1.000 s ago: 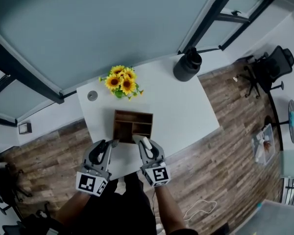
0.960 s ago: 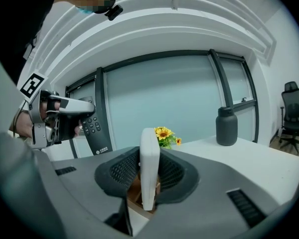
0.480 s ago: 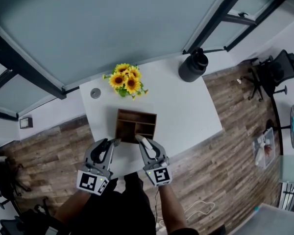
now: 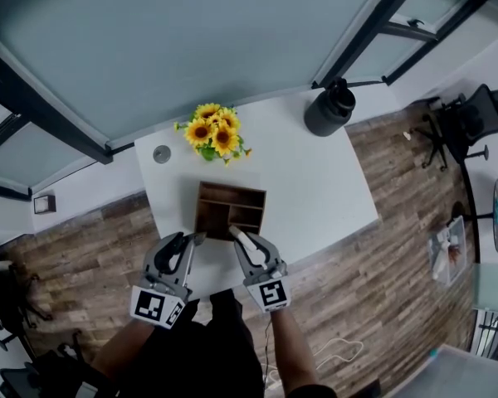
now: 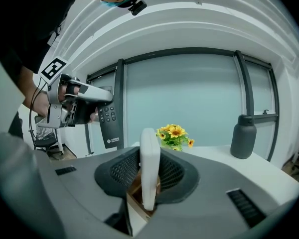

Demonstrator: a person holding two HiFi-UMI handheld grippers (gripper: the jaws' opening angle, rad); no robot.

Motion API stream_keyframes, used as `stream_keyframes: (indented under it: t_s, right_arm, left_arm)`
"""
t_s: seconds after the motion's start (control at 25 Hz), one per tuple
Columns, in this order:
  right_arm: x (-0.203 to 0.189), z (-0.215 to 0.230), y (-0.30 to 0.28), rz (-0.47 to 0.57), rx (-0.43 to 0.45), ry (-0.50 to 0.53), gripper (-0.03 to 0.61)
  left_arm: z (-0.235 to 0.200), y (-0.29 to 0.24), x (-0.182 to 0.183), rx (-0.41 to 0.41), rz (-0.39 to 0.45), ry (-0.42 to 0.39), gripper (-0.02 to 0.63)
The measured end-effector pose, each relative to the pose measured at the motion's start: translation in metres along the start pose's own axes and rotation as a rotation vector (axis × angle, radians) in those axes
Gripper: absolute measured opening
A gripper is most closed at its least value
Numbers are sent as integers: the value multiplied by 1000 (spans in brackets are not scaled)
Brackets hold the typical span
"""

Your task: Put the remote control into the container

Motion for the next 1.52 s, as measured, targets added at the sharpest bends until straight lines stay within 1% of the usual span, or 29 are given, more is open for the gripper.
stream_keyframes:
  t_s: [0.28,0.68,1.28,1.52]
  right_arm:
    - [-9,3,-4,-16,5,-25,94]
    - [-25,3,-12,-54,14,-14,94]
    - [-44,4,-20,-117,18,-37,94]
    - [-46,3,-22,-120,18,-38,94]
  left_arm:
    - [1,0,0,10,-3,7,86]
    - [0,0,-4,19,-12,3,86]
    - [-3,-2,-5,29,-15,13,86]
    - [-4,-2,-7,27,-22,9,86]
Point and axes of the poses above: the fingertips, and each gripper's own axes: y backward along the fingers, z to its right, x out of its top, the point moved 2 cm from there along y, backward along the fingers, and after that the axes turned 4 degrees about -y, right-handed, at the moved point
